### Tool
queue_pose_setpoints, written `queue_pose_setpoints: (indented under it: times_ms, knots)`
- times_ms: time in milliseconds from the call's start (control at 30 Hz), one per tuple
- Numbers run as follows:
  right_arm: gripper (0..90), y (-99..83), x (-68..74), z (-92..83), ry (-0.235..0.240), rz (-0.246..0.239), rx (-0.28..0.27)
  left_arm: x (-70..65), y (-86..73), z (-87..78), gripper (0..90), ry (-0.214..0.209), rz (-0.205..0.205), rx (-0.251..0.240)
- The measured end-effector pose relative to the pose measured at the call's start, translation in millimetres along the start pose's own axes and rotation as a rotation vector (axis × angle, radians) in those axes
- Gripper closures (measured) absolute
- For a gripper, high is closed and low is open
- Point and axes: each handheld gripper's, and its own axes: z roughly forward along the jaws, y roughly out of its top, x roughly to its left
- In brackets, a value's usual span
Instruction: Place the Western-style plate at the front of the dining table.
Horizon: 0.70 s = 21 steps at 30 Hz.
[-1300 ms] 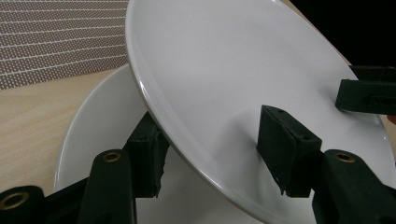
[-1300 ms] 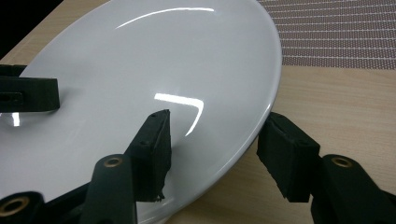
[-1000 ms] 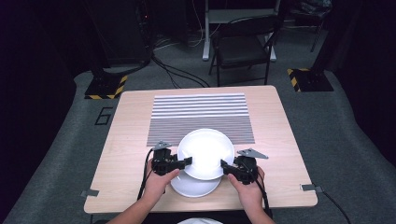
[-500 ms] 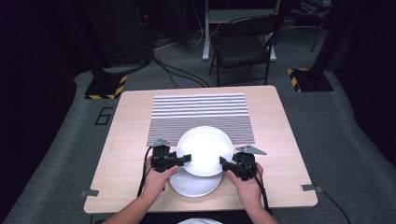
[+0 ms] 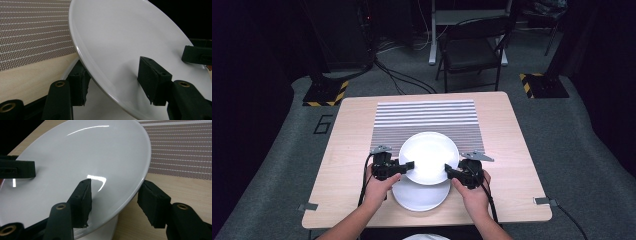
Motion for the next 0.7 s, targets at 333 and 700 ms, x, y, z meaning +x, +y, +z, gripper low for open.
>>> queue_pose_setpoints:
  times_ms: [333,700]
  knots:
    - [44.6,7.5,1.4,6.6,0.000,-0.007,0.001,5.0,3.4,0.6,43.9,0.003,-0.011,-0.007]
    - [44.6,15.4,3.0,10.7,0.005,-0.011,-0.008,8.5,14.1,-2.0,44.0,0.014,-0.004,-0.013]
